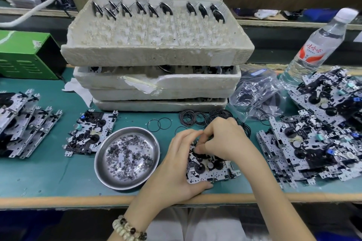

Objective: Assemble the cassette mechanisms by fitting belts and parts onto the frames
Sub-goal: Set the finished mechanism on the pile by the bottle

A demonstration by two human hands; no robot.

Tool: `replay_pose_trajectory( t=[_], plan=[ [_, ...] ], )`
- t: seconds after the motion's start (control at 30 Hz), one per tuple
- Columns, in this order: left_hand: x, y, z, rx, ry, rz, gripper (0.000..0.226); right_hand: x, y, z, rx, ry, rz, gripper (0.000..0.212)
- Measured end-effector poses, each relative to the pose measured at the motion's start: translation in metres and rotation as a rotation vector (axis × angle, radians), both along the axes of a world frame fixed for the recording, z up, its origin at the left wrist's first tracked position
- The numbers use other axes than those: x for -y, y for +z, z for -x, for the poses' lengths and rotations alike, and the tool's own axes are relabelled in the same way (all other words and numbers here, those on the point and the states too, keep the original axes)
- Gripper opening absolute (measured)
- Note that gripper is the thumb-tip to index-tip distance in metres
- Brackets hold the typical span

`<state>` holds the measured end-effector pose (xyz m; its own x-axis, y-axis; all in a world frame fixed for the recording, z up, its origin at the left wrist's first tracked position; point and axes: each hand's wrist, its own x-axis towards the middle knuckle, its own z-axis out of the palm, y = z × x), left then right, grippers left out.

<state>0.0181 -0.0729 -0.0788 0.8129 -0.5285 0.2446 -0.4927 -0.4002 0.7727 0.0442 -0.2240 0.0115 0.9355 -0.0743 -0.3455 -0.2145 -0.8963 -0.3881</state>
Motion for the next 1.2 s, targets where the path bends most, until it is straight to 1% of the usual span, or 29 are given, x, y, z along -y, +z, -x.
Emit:
replay_pose_trajectory(
  t=[0.07,0.23,0.33,0.4,0.43,0.53,0.57,0.63,0.67,0.77,0.87,1.07,1.2],
  plan=[
    [0.0,0.0,0.0,-0.008,-0.005,-0.004,0.105,0.002,0.002,-0.004,-0.041,0.011,-0.02,0.011],
    [-0.001,0.0,0.0,-0.002,-0.01,-0.006,0.104,0.0,0.003,-0.013,-0.098,0.035,0.013,0.016],
    [-0.001,0.0,0.0,0.007,-0.015,-0.006,0.105,0.001,0.006,-0.014,-0.131,0.036,-0.028,0.019],
    [-0.001,-0.001,0.0,0.01,-0.019,-0.004,0.106,0.0,0.004,-0.008,-0.042,0.041,0.026,0.017],
    [-0.001,-0.001,0.0,0.013,-0.021,0.001,0.105,-0.001,0.001,-0.001,0.054,0.056,0.092,0.015],
    [0.0,-0.003,0.0,0.014,-0.013,0.029,0.103,-0.014,-0.015,0.027,0.424,0.121,0.293,0.009],
    [0.0,-0.003,-0.001,0.01,-0.011,0.043,0.101,-0.018,-0.02,0.035,0.509,0.139,0.32,0.006],
    [0.001,-0.003,0.0,-0.002,-0.013,0.067,0.098,-0.023,-0.031,0.046,0.647,0.166,0.307,0.014],
    [0.001,-0.003,0.0,-0.008,-0.015,0.071,0.098,-0.022,-0.035,0.048,0.681,0.184,0.291,0.016],
    [0.001,-0.002,0.0,-0.014,-0.016,0.069,0.097,-0.016,-0.036,0.044,0.705,0.2,0.266,0.01],
    [0.001,0.0,0.001,-0.016,-0.008,0.063,0.098,-0.013,-0.037,0.041,0.702,0.215,0.268,0.01],
    [0.002,0.001,0.003,0.089,0.025,-0.019,0.103,-0.011,-0.042,0.039,0.745,0.21,0.215,0.013],
    [0.002,0.0,0.003,0.129,0.046,0.015,0.103,-0.004,-0.041,0.041,0.759,0.217,0.201,0.01]
  ],
)
